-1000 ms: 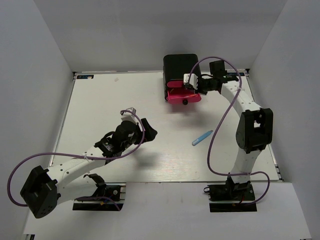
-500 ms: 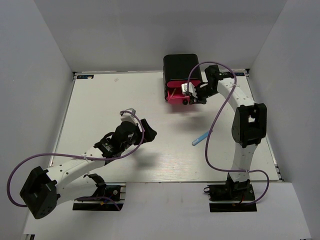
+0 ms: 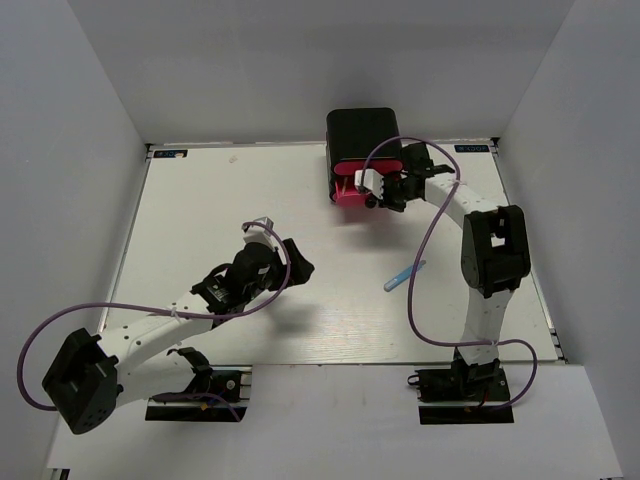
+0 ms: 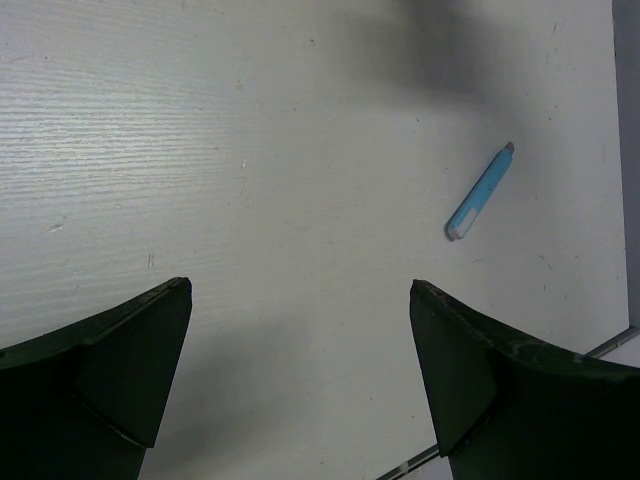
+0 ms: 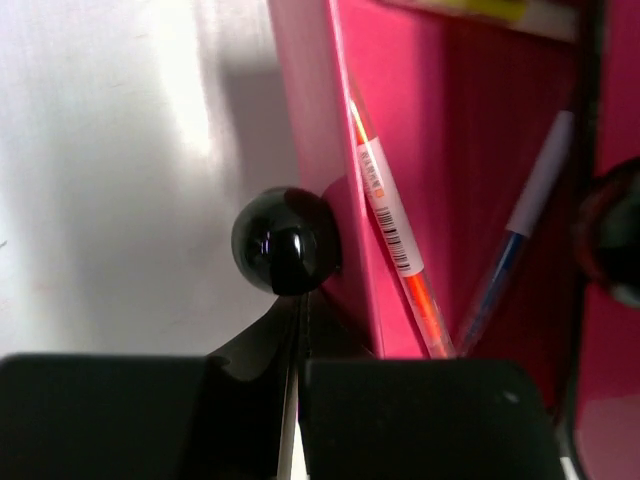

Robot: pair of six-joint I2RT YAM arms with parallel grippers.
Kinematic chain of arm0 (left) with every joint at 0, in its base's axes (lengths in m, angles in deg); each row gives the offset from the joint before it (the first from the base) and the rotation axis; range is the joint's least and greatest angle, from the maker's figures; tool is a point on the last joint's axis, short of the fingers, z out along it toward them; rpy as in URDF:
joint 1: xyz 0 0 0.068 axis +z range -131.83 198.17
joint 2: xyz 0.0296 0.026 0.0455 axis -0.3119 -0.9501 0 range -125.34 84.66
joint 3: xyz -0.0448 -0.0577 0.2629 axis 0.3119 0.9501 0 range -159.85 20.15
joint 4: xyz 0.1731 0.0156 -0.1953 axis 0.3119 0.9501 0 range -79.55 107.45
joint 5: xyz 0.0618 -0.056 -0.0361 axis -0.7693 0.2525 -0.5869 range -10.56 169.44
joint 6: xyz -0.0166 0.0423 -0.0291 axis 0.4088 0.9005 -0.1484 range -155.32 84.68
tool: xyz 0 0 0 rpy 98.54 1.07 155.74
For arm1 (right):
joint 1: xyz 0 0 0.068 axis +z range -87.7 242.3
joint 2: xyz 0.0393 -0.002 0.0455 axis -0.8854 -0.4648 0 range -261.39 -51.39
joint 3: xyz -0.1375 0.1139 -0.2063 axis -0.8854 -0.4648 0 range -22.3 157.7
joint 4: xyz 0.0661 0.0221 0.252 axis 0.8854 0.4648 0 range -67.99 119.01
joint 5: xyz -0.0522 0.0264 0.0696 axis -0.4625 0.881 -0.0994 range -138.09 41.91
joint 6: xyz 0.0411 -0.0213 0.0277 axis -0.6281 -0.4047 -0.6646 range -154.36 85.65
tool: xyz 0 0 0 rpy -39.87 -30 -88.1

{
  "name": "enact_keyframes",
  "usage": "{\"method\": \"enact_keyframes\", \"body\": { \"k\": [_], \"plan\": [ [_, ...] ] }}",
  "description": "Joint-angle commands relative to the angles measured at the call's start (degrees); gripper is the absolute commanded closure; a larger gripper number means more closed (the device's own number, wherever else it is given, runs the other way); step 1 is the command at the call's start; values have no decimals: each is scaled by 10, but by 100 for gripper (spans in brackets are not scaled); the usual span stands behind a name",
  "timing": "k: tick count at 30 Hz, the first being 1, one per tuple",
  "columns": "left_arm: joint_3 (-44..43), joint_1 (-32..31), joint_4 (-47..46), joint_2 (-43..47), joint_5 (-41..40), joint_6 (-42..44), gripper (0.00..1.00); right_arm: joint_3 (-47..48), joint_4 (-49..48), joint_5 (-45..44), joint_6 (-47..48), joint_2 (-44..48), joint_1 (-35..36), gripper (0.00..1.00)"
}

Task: Sort the stationery into containers
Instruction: Close the drawer at the center of the board.

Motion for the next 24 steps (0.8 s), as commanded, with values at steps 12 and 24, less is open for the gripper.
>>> {"method": "enact_keyframes", "body": {
  "k": [12,24],
  "plan": [
    [-19,2,-20,-2,3,8,0,-21,-237,-93,-126,25,21,100],
    [-19,2,-125,-51,-4,-14,0,-47,-238,-96,-147,47,27,100]
  ]
}}
